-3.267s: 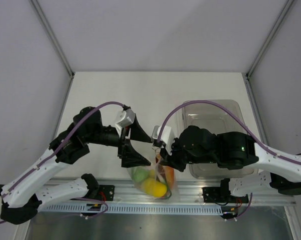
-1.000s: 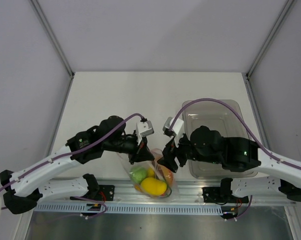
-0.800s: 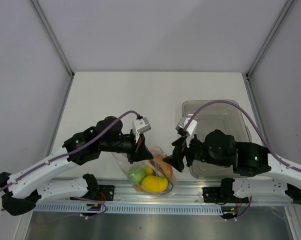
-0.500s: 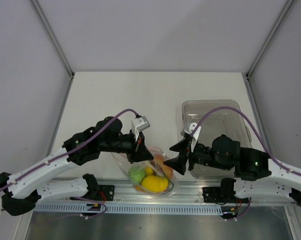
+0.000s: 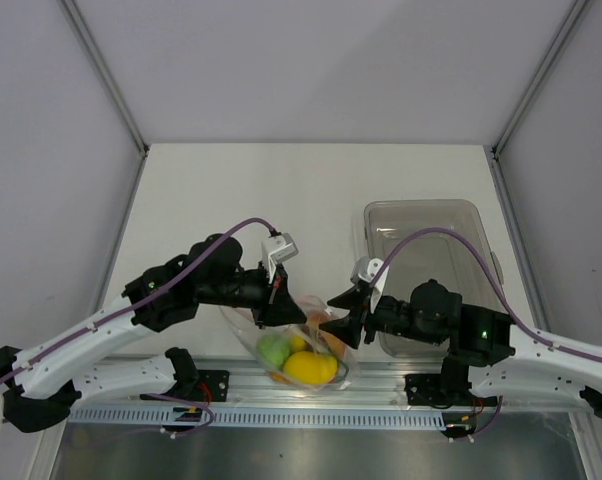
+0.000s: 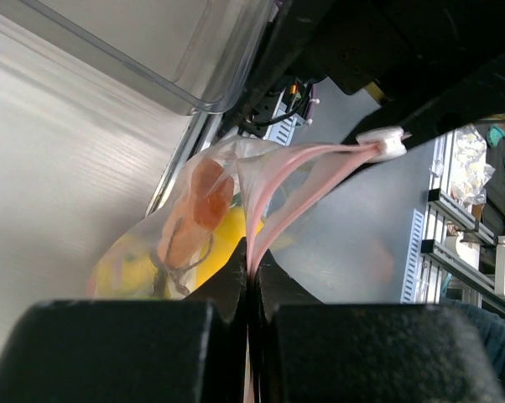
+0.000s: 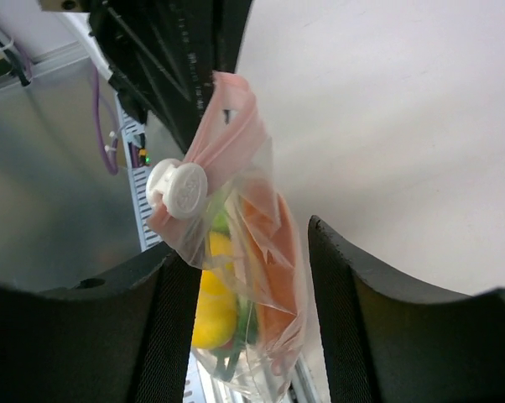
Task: Place the food in the zip-top bag and seal the zipper
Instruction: Zip the zipper food storage bag at the center of the board.
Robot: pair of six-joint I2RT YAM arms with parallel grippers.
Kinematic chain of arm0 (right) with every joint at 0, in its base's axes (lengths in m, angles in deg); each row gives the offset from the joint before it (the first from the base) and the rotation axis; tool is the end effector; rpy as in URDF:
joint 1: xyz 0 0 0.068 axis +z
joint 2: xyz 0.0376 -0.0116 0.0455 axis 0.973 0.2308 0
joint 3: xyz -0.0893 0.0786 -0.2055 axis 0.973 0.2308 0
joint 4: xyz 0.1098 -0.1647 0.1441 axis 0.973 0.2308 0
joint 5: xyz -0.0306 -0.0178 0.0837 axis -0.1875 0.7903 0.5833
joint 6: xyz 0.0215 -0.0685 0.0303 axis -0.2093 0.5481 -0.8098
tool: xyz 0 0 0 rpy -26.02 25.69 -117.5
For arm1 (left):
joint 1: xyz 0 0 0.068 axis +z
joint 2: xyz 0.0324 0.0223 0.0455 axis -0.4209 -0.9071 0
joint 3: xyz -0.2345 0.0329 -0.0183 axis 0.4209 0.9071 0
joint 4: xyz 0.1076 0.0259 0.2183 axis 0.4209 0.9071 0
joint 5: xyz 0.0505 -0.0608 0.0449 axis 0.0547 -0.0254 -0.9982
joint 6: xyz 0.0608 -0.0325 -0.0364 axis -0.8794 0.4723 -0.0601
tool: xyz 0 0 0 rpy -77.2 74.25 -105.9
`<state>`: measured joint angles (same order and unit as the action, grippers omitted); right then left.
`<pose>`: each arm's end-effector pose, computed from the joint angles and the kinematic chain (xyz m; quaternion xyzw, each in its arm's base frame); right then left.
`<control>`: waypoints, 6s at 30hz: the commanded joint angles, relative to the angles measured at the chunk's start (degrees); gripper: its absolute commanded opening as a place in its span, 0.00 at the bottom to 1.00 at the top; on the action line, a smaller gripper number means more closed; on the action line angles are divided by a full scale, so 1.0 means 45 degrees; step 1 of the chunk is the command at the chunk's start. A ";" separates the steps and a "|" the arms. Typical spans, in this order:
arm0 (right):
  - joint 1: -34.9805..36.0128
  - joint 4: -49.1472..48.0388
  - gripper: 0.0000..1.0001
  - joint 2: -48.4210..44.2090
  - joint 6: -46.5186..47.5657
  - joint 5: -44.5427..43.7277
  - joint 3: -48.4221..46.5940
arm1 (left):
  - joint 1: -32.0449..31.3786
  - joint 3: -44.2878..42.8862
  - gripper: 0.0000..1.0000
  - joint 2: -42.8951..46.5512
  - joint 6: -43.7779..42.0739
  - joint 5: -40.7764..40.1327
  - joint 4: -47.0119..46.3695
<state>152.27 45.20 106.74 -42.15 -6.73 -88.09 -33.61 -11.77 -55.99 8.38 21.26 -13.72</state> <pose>0.0551 0.2043 0.3196 -0.4255 0.6338 0.4100 0.4991 0.0872 -0.1956 0.3259 0.3536 0.7627 -0.4729 0.2640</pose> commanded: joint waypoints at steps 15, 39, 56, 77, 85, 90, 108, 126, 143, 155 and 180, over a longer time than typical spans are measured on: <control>-0.2252 -0.3696 0.48 0.0135 -0.0209 0.4006 0.0973 | -0.0086 0.0244 0.00 0.0674 0.0299 0.0646 -0.0599; -0.4341 0.1594 0.00 0.0701 0.1079 0.6739 -0.2444 | -0.0086 -0.0030 0.00 0.1319 -0.0579 -0.0565 0.1334; -0.5241 0.1713 0.62 0.1092 0.0787 0.9320 -0.2289 | -0.0086 -0.0792 0.01 0.0714 -0.0659 -0.0348 0.0905; -0.5299 -0.1704 0.57 0.1737 -0.0170 1.0395 -0.0239 | -0.0086 -0.0675 0.01 0.0869 -0.0599 -0.0173 0.0807; -0.5592 -0.2935 0.51 0.1326 -0.0814 1.0902 0.0504 | -0.0066 -0.0499 0.01 0.1006 -0.0463 -0.0174 0.0807; -0.5729 -0.3735 0.50 0.1443 -0.1088 1.1156 0.0602 | -0.0066 -0.0479 0.01 0.1045 -0.0502 -0.0232 0.0866; -0.5905 -0.5161 0.00 0.2439 -0.1966 1.1490 0.0563 | -0.0047 -0.0362 0.01 0.1143 -0.0502 -0.0213 0.0846; -0.4421 -0.4538 0.00 0.2067 -0.3842 0.8071 -0.0100 | -0.0066 0.0437 0.99 0.3076 -0.0755 -0.3456 -0.2061; -0.3561 -0.2682 0.00 0.2635 -0.4155 0.6002 -0.1273 | -0.0066 0.0243 0.66 0.2471 -0.2102 -0.3182 -0.3040; -0.3151 -0.2427 0.00 0.3025 -0.4370 0.6352 -0.1839 | -0.0066 0.0283 0.56 0.1574 -0.2728 -0.1425 -0.3470; -0.3190 -0.2818 0.00 0.2694 -0.4624 0.6314 -0.1606 | -0.0047 0.0458 0.00 0.1201 -0.2299 -0.0525 -0.3783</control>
<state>137.84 36.94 120.54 -62.17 22.95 -93.25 -33.65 -9.63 -51.71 -3.13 17.87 -29.09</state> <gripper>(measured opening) 0.002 0.037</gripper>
